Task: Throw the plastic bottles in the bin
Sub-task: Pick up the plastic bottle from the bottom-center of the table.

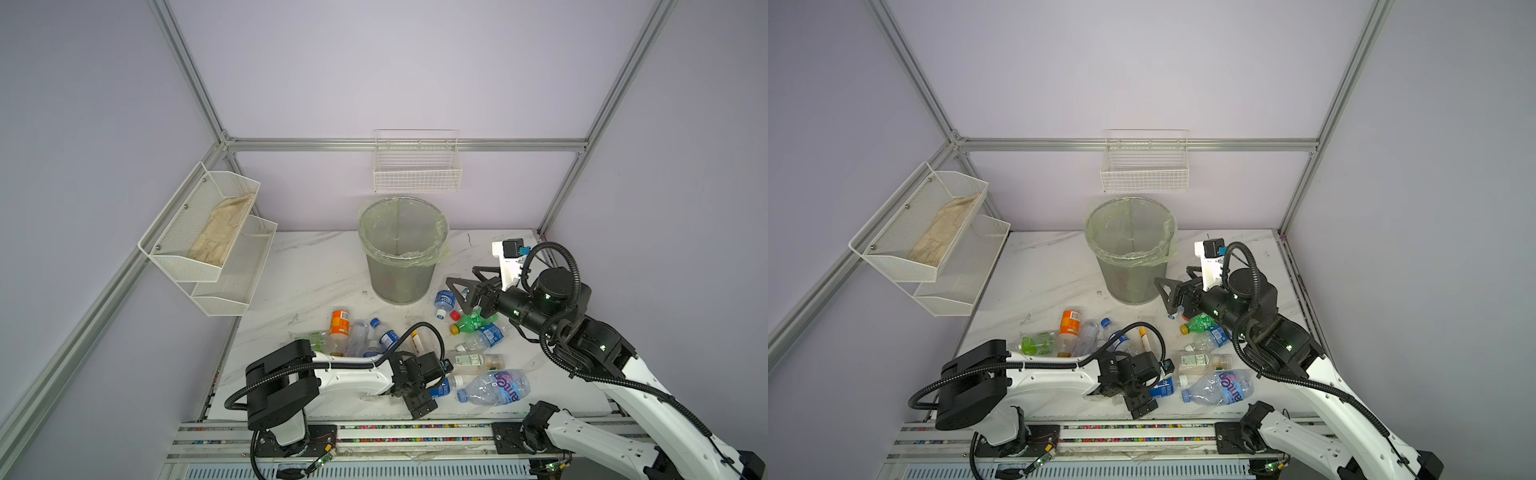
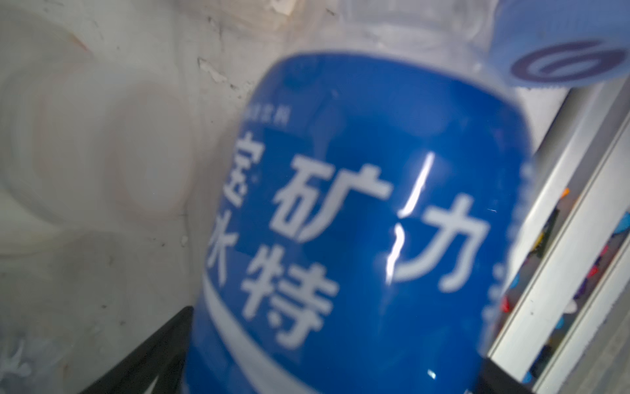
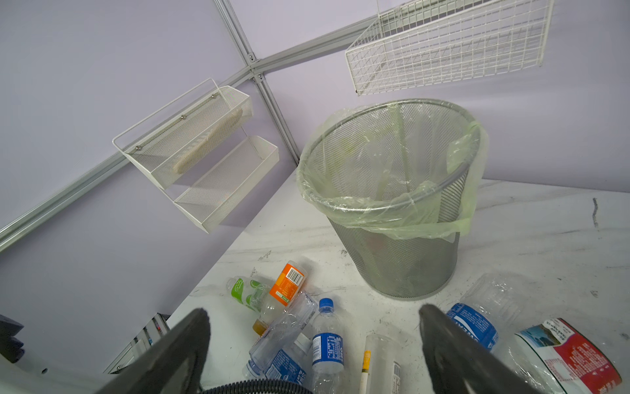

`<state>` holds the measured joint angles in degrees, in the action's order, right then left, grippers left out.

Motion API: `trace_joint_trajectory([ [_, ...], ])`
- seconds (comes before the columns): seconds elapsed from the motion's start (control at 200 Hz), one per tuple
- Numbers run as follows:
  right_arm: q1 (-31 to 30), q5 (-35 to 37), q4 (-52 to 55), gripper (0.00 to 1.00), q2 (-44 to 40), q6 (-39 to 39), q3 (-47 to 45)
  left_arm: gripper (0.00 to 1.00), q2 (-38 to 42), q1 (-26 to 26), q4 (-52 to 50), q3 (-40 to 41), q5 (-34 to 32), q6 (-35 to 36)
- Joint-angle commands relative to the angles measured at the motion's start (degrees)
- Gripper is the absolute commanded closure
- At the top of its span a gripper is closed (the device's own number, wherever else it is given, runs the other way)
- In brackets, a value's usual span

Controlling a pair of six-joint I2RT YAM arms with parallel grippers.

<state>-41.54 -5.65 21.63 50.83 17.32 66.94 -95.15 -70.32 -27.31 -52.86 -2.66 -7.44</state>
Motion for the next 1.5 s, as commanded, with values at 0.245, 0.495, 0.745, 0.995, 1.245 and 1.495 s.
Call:
trace_joint_trajectory([
  [0.245, -0.16, 1.39, -0.18, 0.03, -2.55, 0.84, -1.22, 0.27, -0.87, -0.26, 0.75, -3.73, -0.24, 1.38],
  [0.495, -0.2, 1.35, -0.48, 0.03, -1.84, 0.62, -1.55, 0.46, 2.6, -0.32, -0.28, -3.85, -2.98, 1.36],
  [0.745, -0.21, 1.68, -1.28, 0.03, -0.09, -0.1, -0.85, 0.49, 8.78, -0.25, -2.87, -4.53, -5.71, 2.25],
  [0.995, -0.21, 4.64, -0.62, 0.03, 0.5, 0.31, -0.02, 0.5, 16.94, -0.25, -5.17, -5.1, -7.61, 2.7],
  [1.245, -0.2, 9.17, 0.51, 0.03, 1.05, 2.39, 1.88, 0.52, 25.25, -0.25, -6.58, -5.0, -11.9, 1.33],
  [1.495, -0.12, 15.29, 4.03, 0.03, 2.64, 3.93, 5.63, 0.54, 34.51, -0.25, -6.19, -5.21, -17.9, 0.75],
])
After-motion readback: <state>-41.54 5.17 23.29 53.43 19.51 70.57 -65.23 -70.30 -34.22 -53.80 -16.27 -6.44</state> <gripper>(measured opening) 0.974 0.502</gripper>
